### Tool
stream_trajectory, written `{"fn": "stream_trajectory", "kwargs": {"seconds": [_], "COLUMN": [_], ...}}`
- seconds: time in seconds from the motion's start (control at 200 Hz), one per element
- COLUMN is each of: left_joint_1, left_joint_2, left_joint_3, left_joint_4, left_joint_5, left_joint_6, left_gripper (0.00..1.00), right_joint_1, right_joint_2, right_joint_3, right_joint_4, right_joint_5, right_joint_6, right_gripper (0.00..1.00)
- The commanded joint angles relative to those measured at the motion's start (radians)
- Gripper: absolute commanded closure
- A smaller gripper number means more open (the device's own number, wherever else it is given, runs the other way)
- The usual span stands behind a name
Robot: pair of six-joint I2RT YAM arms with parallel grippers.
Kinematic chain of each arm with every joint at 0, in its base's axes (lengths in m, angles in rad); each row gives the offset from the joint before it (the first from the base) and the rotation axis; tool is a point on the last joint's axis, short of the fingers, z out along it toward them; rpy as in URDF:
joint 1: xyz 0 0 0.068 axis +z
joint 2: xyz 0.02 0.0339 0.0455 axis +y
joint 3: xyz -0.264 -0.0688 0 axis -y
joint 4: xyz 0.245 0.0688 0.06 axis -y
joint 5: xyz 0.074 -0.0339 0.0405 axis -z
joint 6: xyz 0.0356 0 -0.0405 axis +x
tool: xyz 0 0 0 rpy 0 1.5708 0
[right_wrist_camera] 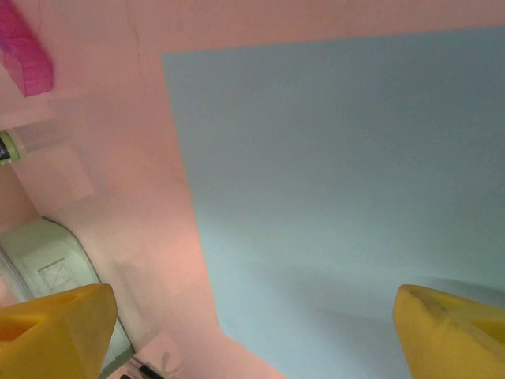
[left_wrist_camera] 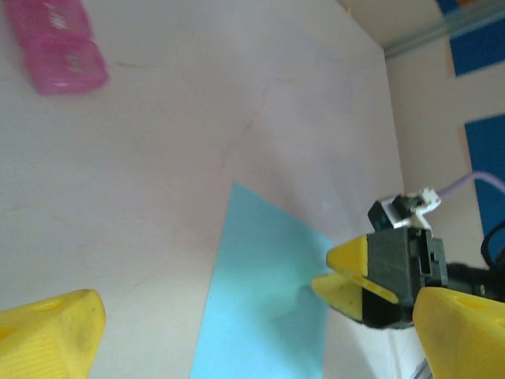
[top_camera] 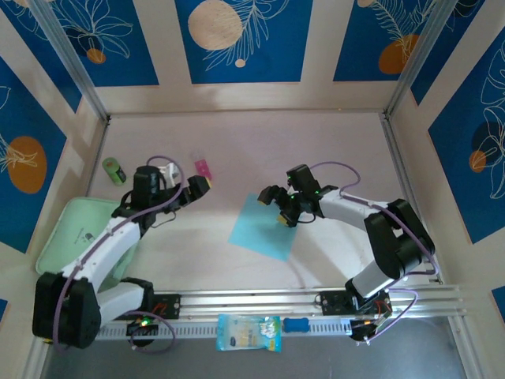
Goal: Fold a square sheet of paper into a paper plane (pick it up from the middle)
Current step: Move the square sheet of paper to the center of the table.
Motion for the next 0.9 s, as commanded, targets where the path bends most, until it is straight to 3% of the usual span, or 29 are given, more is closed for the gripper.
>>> {"fn": "stream_trajectory", "kwargs": {"seconds": [0.0,0.145,0.45,0.68,0.895], "left_joint_1": [-0.081,-0.135,-0.134,-0.134,-0.134], "left_joint_2": [0.071,0.143,0.127,0.111,0.108], "left_joint_3": [0.085,0.131,0.159,0.164,0.18], "left_joint_4": [-0.07,-0.079,-0.167,-0.196,-0.26], "left_joint_5": [-0.04,-0.071,-0.14,-0.177,-0.216], "left_joint_6": [0.079,0.083,0.129,0.14,0.157], "left_gripper": [0.0,0.0,0.0,0.0,0.0], "right_joint_1": [-0.012,-0.014,0.025,0.065,0.068], "right_joint_2": [-0.018,0.012,0.154,0.273,0.274], "right_joint_3": [0.008,-0.008,0.051,0.132,0.143], "right_joint_4": [-0.091,-0.072,-0.064,-0.085,0.005], "right_joint_5": [0.02,0.004,-0.052,-0.12,-0.227], "right_joint_6": [-0.038,-0.04,-0.136,-0.306,-0.346], "right_gripper": [0.09,0.09,0.09,0.1,0.1]}}
